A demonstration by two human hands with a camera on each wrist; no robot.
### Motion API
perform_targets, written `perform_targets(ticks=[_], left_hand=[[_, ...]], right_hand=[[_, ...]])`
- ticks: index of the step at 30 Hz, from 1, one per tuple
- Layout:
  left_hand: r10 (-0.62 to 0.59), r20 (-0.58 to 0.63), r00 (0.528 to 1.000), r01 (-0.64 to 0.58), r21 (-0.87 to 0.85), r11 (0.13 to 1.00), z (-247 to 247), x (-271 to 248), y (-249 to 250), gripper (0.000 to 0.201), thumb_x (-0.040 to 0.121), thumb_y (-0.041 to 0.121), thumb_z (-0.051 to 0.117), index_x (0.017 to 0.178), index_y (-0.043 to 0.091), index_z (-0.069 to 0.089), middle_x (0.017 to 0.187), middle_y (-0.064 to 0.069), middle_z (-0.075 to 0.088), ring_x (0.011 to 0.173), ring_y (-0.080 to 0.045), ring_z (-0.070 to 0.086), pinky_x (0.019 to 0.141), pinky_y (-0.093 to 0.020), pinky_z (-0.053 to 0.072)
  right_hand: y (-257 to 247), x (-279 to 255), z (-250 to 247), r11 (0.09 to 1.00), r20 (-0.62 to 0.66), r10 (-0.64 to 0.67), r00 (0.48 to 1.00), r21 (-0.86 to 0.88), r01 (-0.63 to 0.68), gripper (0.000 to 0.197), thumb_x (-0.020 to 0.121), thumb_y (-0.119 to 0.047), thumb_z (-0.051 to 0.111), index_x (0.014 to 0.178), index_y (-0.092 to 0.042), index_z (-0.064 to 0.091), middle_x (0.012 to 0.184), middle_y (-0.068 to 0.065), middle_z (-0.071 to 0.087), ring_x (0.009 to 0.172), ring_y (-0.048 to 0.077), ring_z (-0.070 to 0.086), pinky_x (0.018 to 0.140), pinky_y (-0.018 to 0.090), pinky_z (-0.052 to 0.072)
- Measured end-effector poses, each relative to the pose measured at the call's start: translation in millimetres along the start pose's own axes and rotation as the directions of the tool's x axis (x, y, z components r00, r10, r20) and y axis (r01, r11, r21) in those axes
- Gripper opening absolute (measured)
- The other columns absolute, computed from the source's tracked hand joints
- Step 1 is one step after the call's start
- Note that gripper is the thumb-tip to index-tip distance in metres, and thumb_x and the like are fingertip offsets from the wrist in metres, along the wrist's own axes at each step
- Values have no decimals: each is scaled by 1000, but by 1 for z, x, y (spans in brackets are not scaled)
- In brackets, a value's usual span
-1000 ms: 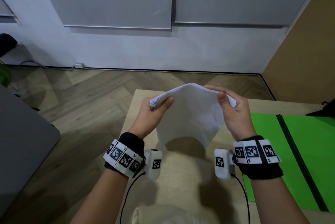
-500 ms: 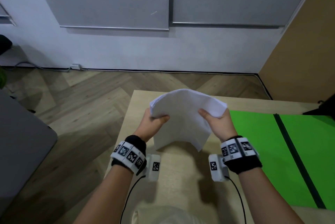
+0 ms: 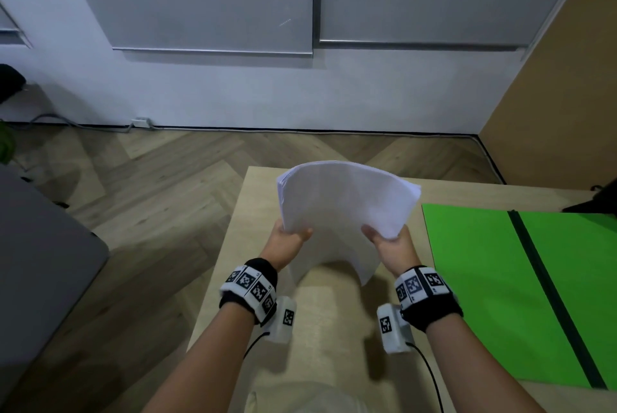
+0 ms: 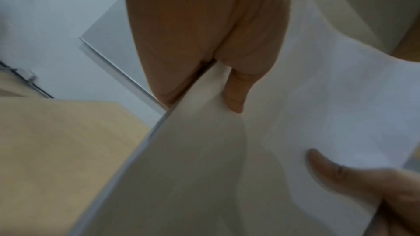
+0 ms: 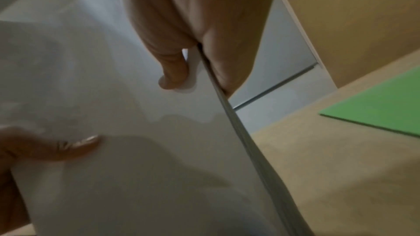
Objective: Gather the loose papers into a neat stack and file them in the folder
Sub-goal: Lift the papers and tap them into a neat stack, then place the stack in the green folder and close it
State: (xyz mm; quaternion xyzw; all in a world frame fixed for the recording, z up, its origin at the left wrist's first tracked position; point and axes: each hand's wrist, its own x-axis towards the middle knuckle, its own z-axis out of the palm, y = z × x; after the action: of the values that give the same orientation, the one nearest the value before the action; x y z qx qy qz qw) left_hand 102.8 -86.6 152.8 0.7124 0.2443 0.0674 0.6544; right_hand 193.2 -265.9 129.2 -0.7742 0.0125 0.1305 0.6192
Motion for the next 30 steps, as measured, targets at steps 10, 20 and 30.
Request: perform_targets(ticks=[10,20,30], left_hand=[[-127,130,983,136,-62,989,2,6,2,3,81,3,65,83,4,65,81,-13,64,69,-24,62,66,-32,52],[-434,299,850,474,-73,878,102,12,-55,33,84,0,64,116,-4,60,108,-20,68,89,-35,67,82,-44,56],[-551,131,824,553,22,833,252,0,-81,25,87,-9,54,112,-8,57,76,-16,61,62,-25,58,57,-31,51]], right_hand=[[-13,3,-40,992,206,33,978,110,-57,14,76,-15,74,88,-13,68,95,3,72,92,20,67,84,30,55],[90,5,-135,900,173,412,895,-233,-369,89,74,-34,76,140,5,30,144,11,40,136,29,38,111,40,30],[127,42,-316,860,-193,379,905,-288,-422,56,87,-8,61,134,13,38,138,8,43,130,33,43,107,40,31]])
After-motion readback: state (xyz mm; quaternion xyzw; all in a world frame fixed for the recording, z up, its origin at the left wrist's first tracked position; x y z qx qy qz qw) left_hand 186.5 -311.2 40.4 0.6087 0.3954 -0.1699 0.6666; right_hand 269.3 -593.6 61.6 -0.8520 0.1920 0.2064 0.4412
